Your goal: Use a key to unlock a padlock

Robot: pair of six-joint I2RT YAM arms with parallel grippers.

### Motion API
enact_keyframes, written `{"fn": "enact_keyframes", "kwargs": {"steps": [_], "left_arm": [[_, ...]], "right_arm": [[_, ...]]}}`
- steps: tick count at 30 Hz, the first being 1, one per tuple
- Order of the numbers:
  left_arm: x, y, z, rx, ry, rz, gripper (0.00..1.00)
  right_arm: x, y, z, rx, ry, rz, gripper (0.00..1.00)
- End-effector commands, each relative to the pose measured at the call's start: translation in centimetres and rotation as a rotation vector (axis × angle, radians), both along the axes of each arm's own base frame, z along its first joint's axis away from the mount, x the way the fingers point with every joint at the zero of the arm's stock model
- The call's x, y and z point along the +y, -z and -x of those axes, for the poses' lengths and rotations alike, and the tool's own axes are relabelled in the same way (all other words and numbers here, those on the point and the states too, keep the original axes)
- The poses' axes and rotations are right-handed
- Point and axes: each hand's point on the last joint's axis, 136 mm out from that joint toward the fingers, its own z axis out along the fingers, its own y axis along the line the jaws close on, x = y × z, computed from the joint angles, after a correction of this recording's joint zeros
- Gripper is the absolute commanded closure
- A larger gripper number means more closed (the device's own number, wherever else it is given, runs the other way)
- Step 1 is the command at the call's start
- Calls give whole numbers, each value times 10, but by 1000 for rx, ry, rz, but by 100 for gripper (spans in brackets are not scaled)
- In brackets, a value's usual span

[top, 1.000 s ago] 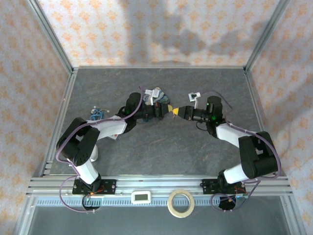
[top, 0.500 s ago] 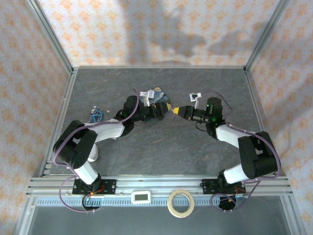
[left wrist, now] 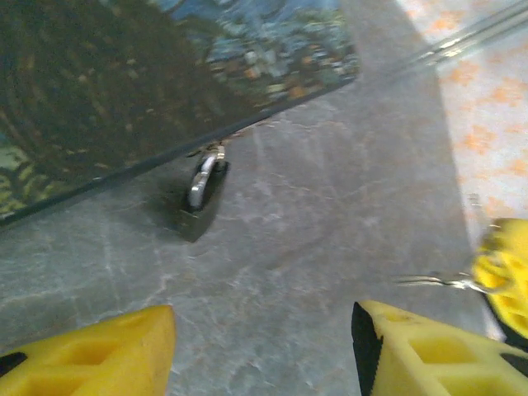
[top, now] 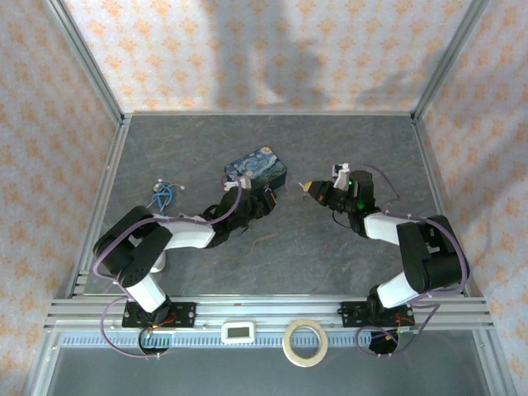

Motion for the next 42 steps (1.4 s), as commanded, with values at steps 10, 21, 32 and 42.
{"fn": "enact_keyframes", "kwargs": {"steps": [10,21,32,42], "left_arm": [[-3,28,-45,-55,-182,-160,46],[4,59,-65,-55,-295,-223,59],[2,48,-61,-58,-237,-127,100],[-17,-14,-51,-71,-104,346,100]], "right_arm": [[-9,-23,-1,-58,59,4,100],[-12,-33,-1,-81,74,5,100],[-9,-10,6,-22,64,-35,100],[21,1,15,17,-38,-149,100]]}}
